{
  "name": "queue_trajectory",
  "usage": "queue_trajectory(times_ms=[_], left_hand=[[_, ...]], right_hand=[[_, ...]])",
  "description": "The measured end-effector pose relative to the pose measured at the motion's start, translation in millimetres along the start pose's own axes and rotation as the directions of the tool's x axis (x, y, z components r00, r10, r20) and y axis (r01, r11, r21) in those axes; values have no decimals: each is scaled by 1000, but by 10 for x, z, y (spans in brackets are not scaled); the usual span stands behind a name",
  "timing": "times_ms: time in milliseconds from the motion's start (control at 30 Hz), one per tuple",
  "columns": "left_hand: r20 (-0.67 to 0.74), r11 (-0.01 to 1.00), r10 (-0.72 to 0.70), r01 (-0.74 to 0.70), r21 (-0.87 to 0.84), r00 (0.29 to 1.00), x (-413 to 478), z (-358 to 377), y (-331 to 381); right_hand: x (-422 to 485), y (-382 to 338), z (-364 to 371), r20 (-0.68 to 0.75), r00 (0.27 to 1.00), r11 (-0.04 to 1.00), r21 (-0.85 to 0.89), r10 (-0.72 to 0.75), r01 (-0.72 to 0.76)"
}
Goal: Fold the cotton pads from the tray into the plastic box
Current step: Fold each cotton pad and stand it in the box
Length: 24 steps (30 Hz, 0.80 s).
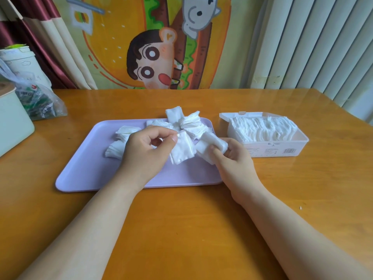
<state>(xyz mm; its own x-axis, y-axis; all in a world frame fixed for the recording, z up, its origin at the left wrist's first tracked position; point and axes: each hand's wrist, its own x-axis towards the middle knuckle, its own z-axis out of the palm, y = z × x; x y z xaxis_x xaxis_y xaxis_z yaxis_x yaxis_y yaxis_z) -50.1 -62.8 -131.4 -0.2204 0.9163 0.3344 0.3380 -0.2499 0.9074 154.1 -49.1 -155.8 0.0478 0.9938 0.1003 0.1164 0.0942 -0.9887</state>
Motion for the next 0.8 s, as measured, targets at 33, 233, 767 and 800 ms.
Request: queue_trajectory(times_ms=[33,233,767,800], left_hand=[[7,999,-34,34,-32,999,-5,6,16],[77,982,-175,168,91,982,-22,37,-67],[294,968,-184,224,-110,938,-71,60,30],[307,970,-189,226,-90,933,-71,52,25]], right_hand=[[3,-3,-3,-1,1000,1000,13,3,-3],[6,-12,1,-27,999,1000,26,-16,17],[22,25,1,-58,997,997,58,-46,50],[27,28,-3,-60,997,997,57,-48,51]])
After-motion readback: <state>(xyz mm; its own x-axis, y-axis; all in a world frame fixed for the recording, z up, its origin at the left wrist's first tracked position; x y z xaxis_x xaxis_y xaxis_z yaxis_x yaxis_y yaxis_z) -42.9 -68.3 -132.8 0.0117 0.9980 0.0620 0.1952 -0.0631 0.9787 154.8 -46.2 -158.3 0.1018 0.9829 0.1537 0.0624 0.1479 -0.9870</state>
